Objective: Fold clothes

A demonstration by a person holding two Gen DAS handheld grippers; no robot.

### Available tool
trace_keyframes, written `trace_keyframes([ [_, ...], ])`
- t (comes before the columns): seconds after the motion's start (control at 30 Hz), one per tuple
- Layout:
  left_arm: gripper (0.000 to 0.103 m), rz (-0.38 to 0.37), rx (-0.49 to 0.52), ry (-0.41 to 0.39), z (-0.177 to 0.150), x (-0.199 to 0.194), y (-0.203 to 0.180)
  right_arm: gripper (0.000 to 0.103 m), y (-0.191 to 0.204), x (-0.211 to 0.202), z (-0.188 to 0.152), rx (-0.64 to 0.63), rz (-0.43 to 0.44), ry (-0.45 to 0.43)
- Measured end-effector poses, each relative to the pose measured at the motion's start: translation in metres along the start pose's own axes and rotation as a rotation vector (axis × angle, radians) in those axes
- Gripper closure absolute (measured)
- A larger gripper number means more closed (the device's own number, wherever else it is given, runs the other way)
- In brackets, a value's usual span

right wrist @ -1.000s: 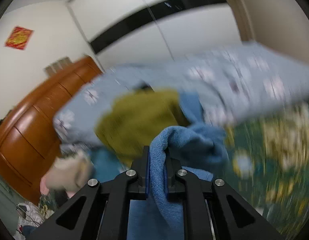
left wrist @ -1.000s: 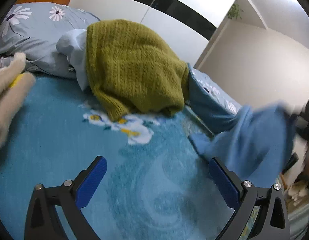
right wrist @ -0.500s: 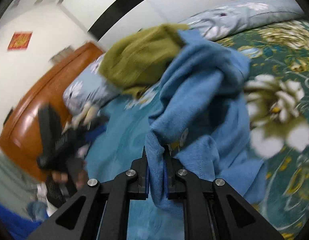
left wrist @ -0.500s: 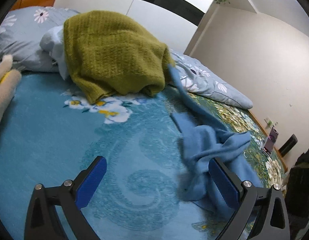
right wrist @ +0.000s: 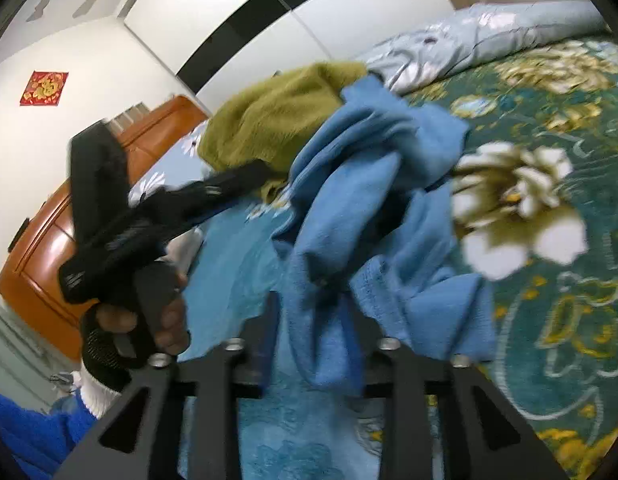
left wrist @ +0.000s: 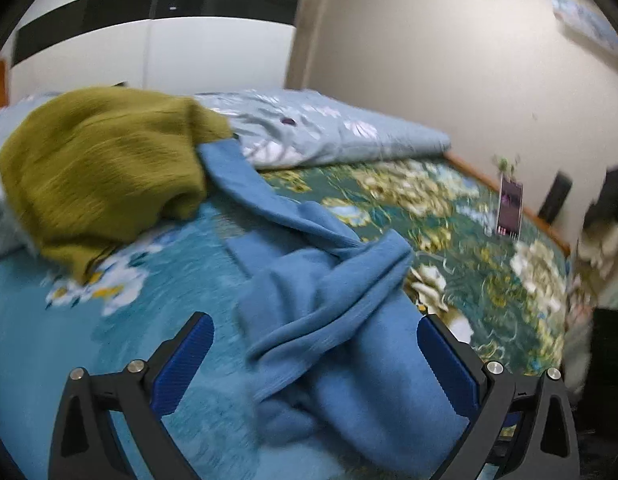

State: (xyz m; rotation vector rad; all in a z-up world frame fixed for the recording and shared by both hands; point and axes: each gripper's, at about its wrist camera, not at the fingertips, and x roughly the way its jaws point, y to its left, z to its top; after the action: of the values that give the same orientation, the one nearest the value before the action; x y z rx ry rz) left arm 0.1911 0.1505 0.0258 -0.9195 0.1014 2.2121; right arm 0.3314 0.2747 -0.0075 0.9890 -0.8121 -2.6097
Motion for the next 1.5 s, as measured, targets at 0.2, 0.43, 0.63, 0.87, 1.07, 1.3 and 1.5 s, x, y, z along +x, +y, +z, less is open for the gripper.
trace_keyframes([
  [0.2,0.001,0.020,0.062,0.044,0.011,0.027,-0.025,0.056,-0.033,-0.045,-0.003,0.090,-0.139,-0.116],
  [0.43,0.041,0.026,0.014,0.079,0.022,0.045,-0.027,0.056,-0.075,-0.074,-0.011,0.249,-0.187,-0.184],
  [0.63,0.081,-0.018,-0.083,0.049,0.032,0.032,-0.008,0.056,-0.087,-0.084,-0.017,0.280,-0.182,-0.197],
  [0.87,0.088,-0.032,-0.171,-0.153,0.043,-0.057,0.041,0.056,-0.090,-0.088,-0.019,0.283,-0.175,-0.192],
  [1.07,0.088,0.070,-0.182,-0.330,0.046,-0.146,0.084,0.056,-0.088,-0.070,-0.015,0.284,-0.148,-0.154],
  [1.3,0.088,0.174,-0.185,-0.314,0.022,-0.175,0.113,0.056,-0.073,-0.043,-0.012,0.243,-0.112,-0.101],
  [1.5,0.088,0.179,-0.301,-0.170,-0.034,-0.147,0.144,0.056,-0.063,-0.013,0.005,0.208,-0.074,-0.038],
])
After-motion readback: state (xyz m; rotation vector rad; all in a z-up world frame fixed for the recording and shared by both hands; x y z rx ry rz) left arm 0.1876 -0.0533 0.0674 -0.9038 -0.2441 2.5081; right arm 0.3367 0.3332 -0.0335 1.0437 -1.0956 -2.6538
